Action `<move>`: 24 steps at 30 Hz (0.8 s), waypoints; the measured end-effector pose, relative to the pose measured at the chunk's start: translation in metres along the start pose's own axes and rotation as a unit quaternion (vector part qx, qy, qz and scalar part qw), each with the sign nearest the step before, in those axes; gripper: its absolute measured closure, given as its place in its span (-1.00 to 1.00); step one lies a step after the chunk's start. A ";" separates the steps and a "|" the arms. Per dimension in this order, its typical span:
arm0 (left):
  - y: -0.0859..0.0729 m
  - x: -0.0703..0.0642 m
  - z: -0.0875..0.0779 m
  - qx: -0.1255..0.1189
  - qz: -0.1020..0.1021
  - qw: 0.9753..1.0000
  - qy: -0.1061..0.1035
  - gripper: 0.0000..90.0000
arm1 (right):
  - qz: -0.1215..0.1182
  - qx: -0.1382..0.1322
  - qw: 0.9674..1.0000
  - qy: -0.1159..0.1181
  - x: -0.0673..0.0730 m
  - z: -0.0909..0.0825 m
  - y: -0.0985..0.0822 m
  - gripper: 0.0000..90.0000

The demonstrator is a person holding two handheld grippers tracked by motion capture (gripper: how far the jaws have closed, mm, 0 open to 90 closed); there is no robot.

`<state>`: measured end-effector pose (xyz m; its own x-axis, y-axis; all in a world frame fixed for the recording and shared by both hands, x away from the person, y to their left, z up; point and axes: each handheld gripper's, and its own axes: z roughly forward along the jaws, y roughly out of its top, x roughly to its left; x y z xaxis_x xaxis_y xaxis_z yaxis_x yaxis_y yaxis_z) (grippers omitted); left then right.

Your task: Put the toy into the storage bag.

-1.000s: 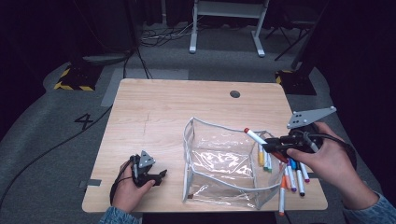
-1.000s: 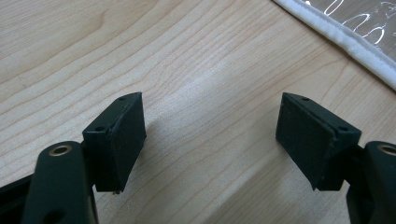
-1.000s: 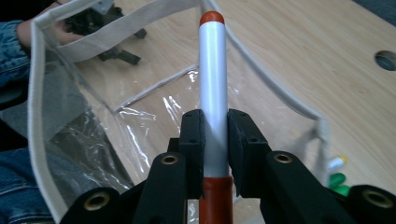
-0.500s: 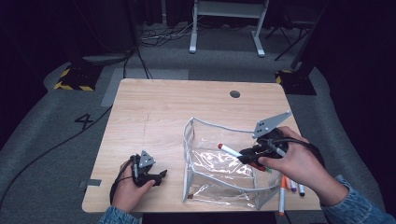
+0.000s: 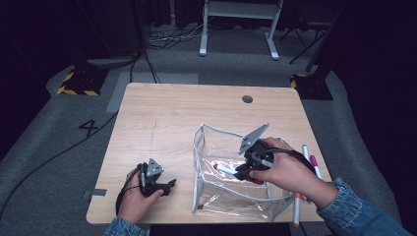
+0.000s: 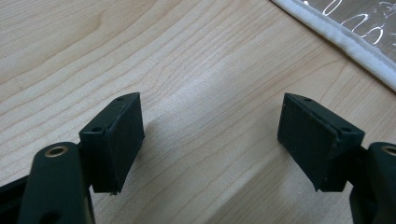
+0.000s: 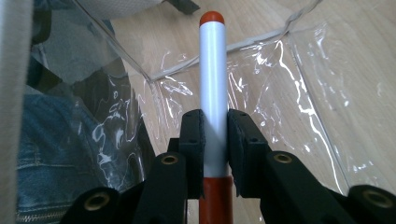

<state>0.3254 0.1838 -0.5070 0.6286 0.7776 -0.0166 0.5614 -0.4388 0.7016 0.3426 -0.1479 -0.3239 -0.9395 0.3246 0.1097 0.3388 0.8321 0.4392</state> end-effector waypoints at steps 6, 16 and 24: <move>0.000 0.000 0.000 0.000 0.000 1.000 -0.001 -0.49 | -0.006 0.033 0.999 0.012 -0.002 0.024 0.001 0.71; 0.000 0.000 0.000 0.000 0.000 1.000 0.000 -0.49 | -0.003 0.089 0.995 0.044 -0.011 0.053 -0.001 0.71; 0.000 0.000 0.000 -0.001 0.001 1.000 0.002 -0.49 | -0.003 0.123 0.991 0.054 -0.017 0.069 -0.006 0.71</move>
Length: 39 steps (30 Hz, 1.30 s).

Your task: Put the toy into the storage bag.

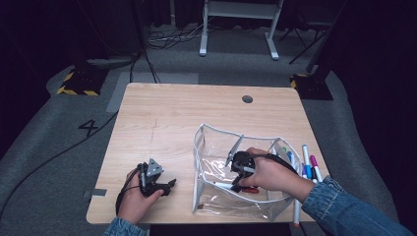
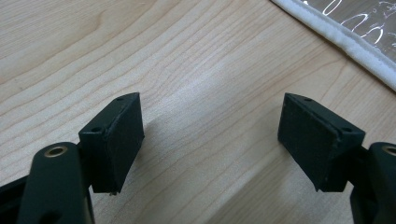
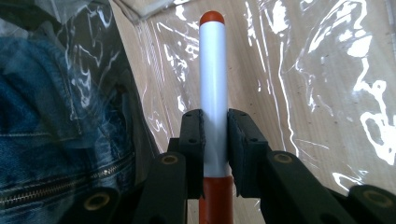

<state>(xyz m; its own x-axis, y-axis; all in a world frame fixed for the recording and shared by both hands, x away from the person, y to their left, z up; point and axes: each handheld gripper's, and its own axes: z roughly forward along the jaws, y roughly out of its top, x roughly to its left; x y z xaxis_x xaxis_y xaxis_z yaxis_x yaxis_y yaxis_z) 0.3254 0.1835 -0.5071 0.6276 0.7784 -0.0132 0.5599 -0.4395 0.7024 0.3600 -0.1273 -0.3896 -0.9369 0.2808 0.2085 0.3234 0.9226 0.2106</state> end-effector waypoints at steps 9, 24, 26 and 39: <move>0.000 0.000 0.000 0.001 -0.002 1.000 -0.006 -0.50 | -0.001 0.027 0.999 0.016 -0.003 0.009 0.001 0.71; 0.001 0.001 0.001 0.002 0.000 1.000 -0.010 -0.52 | 0.002 -0.009 1.000 0.005 0.000 -0.004 0.000 0.54; 0.001 0.001 0.001 0.002 0.002 1.000 -0.009 -0.52 | 0.001 -0.029 1.000 -0.008 0.002 -0.013 0.000 0.51; 0.001 0.000 0.001 0.001 0.001 1.000 -0.008 -0.52 | 0.022 -0.162 0.984 -0.074 0.010 -0.086 -0.020 0.45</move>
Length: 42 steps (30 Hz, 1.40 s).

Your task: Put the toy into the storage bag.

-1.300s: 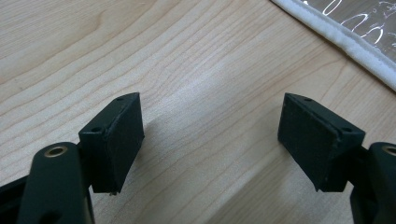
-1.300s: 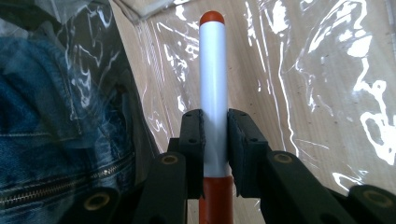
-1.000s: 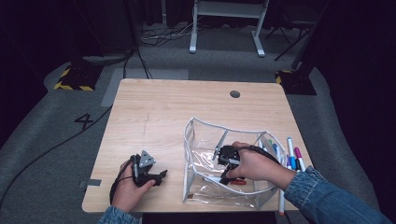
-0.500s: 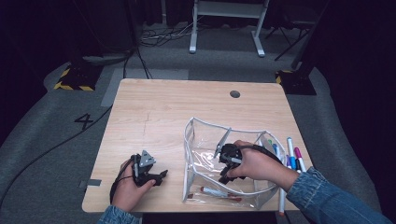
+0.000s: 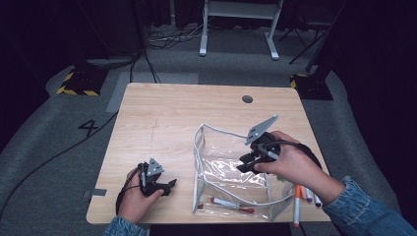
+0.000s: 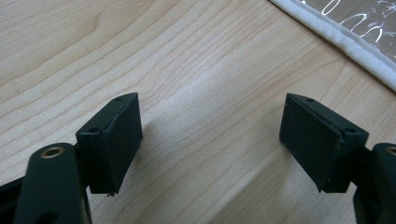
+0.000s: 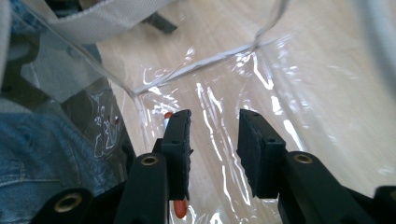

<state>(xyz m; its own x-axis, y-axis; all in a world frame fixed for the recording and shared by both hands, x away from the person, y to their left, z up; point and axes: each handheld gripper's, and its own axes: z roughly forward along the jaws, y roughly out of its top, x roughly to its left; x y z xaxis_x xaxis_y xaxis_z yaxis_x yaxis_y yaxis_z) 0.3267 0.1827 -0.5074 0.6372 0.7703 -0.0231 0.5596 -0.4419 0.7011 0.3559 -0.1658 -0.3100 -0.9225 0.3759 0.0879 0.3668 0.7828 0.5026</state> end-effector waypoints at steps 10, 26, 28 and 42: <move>0.000 0.000 0.000 0.001 0.001 1.000 0.001 -0.52 | 0.058 -0.068 0.995 -0.052 -0.022 -0.060 -0.033 0.40; 0.000 0.000 0.000 0.000 0.000 1.000 0.001 -0.52 | 0.206 -0.113 0.958 -0.165 -0.073 -0.115 -0.155 0.33; 0.000 0.000 0.000 0.000 0.001 1.000 0.001 -0.52 | 0.223 -0.103 0.952 -0.181 -0.081 -0.111 -0.171 0.32; 0.000 0.000 0.000 0.000 0.001 1.000 0.001 -0.52 | 0.326 -0.031 0.925 -0.192 -0.123 -0.045 -0.254 0.36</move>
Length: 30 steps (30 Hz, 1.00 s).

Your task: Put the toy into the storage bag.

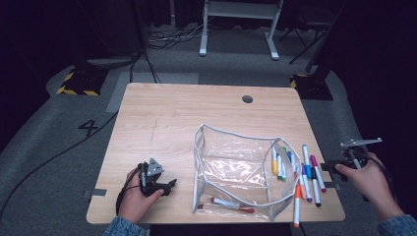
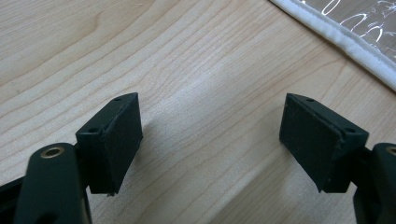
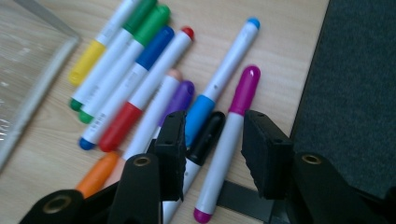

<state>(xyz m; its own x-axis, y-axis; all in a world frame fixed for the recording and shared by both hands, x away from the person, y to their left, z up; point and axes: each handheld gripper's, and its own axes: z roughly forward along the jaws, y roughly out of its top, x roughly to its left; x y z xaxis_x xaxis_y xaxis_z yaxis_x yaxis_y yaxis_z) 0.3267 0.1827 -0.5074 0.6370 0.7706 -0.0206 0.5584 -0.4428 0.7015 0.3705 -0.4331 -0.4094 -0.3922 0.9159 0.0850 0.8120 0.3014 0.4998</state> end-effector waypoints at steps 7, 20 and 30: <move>0.000 0.000 0.000 0.000 0.000 1.000 0.000 -0.52 | 0.026 0.032 0.999 -0.003 -0.012 0.034 -0.014 0.39; 0.000 0.000 0.000 0.000 0.000 1.000 0.000 -0.52 | 0.060 0.058 0.995 -0.045 -0.014 0.058 -0.009 0.66; 0.000 -0.001 0.001 -0.003 -0.004 1.000 0.001 -0.52 | 0.066 0.035 0.996 -0.054 -0.017 0.052 -0.003 0.71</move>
<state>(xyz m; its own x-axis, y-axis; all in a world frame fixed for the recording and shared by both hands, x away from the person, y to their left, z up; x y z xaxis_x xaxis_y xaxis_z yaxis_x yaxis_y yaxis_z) 0.3265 0.1819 -0.5081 0.6310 0.7754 -0.0252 0.5607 -0.4333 0.7056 0.3970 -0.4355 -0.4566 -0.2340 0.9708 0.0519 0.8835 0.1901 0.4282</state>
